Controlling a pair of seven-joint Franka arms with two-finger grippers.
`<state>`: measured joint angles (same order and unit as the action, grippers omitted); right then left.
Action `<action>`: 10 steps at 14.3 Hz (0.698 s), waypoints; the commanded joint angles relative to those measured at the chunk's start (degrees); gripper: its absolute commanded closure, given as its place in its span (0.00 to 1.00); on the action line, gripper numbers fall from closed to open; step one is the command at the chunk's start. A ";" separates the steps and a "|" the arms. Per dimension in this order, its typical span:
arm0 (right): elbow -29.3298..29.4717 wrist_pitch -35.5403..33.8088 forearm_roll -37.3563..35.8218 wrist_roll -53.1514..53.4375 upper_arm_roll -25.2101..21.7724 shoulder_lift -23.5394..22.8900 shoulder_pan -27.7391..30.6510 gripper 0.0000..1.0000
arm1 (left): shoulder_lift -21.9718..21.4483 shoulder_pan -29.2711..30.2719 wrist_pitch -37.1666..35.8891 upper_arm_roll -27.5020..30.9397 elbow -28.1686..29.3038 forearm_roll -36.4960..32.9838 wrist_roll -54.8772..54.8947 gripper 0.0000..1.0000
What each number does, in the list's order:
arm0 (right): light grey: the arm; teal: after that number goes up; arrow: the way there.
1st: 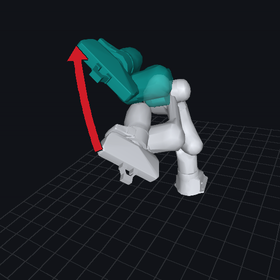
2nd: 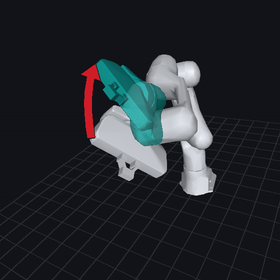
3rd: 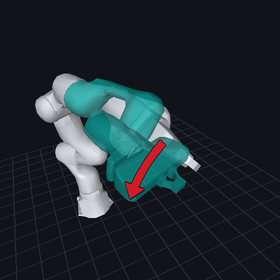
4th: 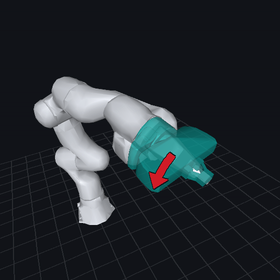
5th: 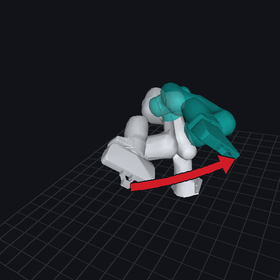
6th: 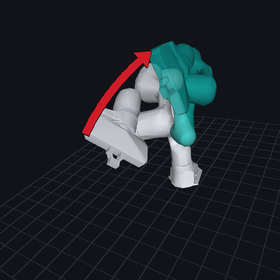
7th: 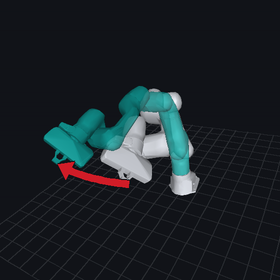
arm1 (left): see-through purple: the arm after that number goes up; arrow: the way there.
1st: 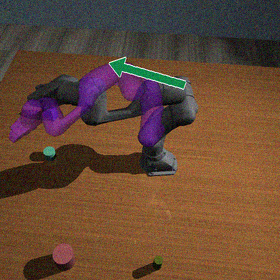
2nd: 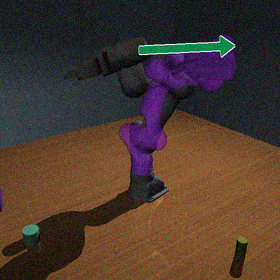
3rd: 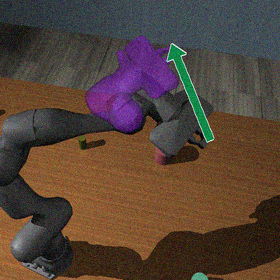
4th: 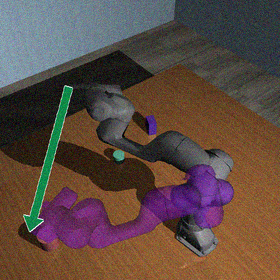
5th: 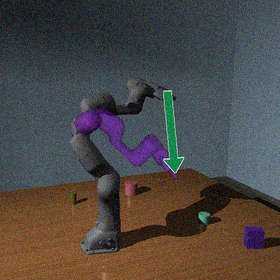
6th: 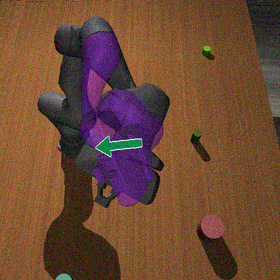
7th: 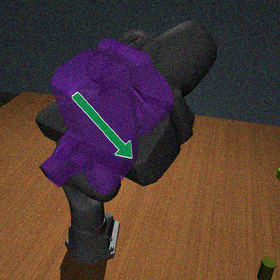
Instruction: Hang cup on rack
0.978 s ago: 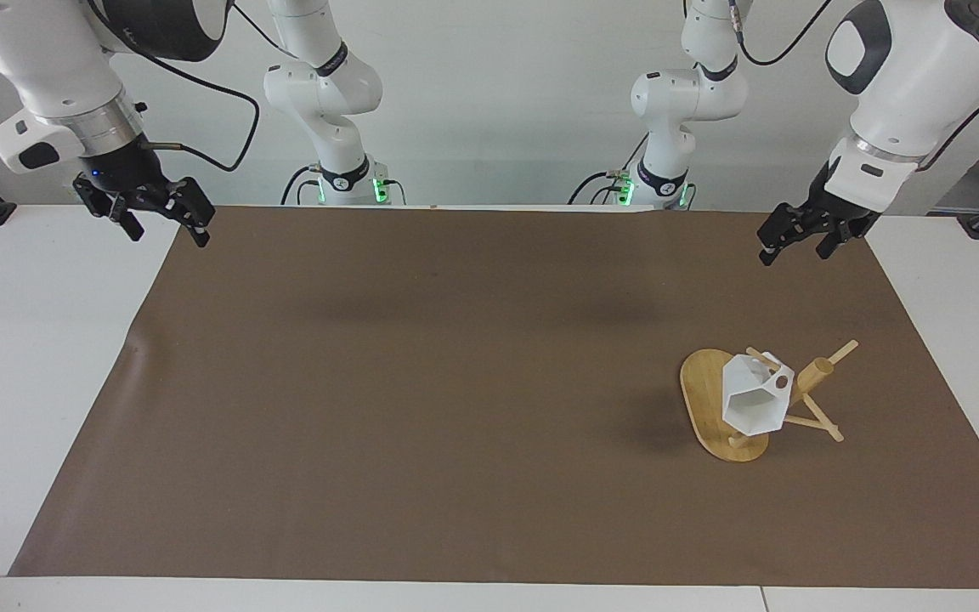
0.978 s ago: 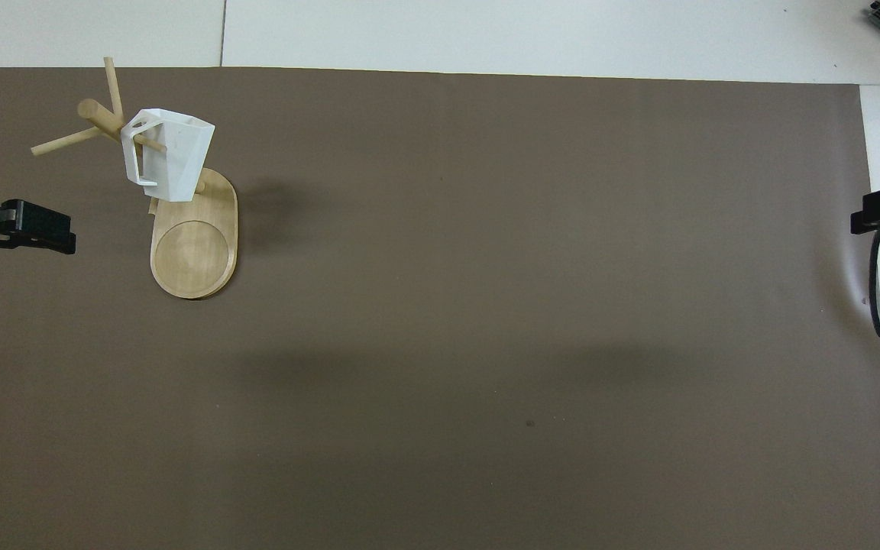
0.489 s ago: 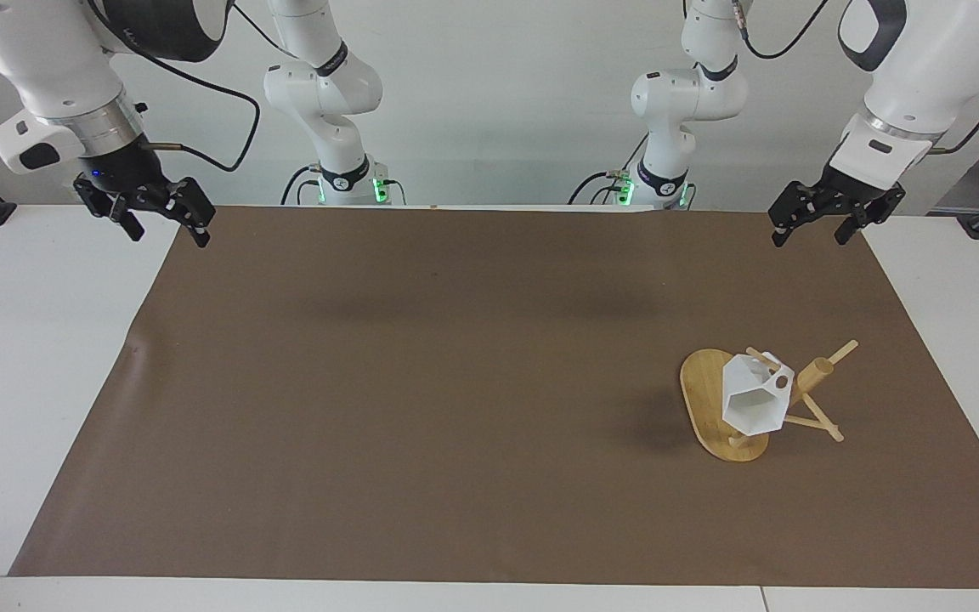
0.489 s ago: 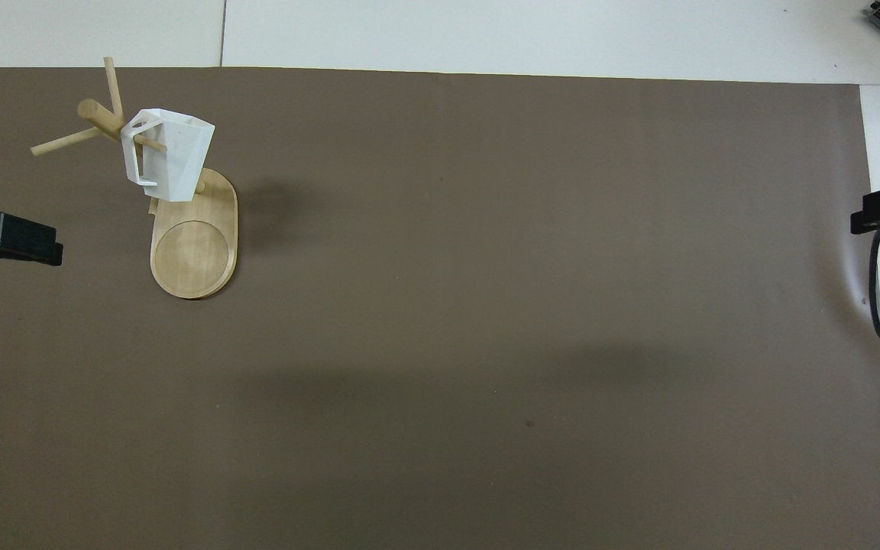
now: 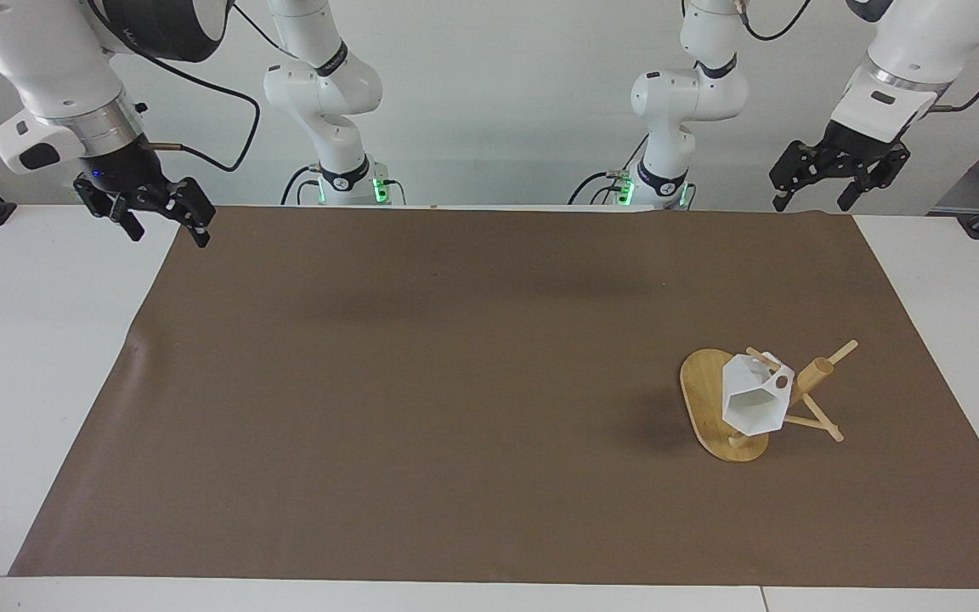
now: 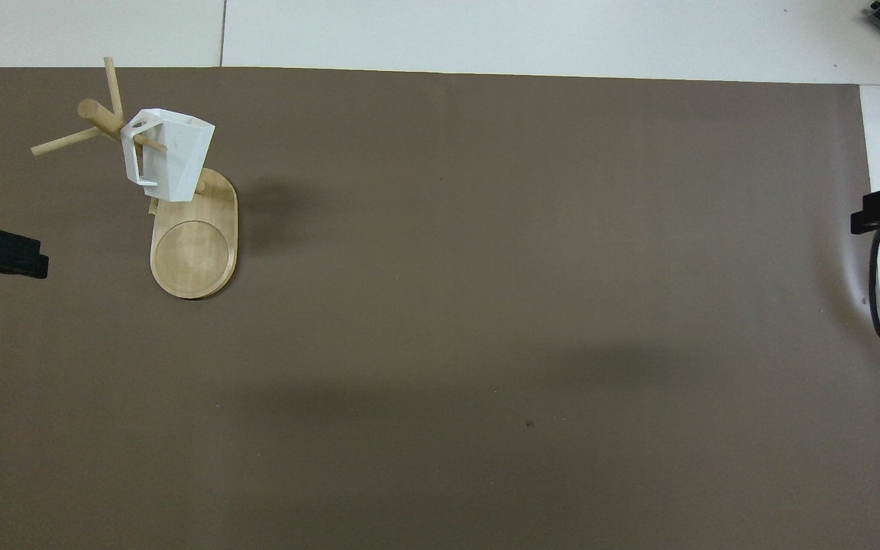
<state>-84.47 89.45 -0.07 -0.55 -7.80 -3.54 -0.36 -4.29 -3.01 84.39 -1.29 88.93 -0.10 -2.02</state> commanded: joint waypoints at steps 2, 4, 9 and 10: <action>-1.39 0.02 1.21 -0.94 0.07 1.17 0.45 0.00 | -0.72 -0.06 -1.25 0.24 0.72 -1.13 0.62 0.00; -1.48 0.02 1.21 -0.94 0.07 1.17 0.45 0.00 | -0.90 -0.06 -1.33 0.32 0.98 -1.21 0.53 0.00; -1.48 0.02 1.21 -0.94 0.33 1.17 1.14 0.00 | -1.42 -0.06 -1.60 0.24 1.77 -1.21 0.09 0.00; -1.40 0.02 1.21 -0.94 1.03 1.17 2.54 0.00 | -1.42 0.02 -1.51 0.32 1.77 -1.21 0.09 0.00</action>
<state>-84.53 89.45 -0.07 -0.55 -7.74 -3.54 -0.08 -4.29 -2.96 83.20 -1.18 89.25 -0.23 -2.03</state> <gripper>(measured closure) 0.000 0.000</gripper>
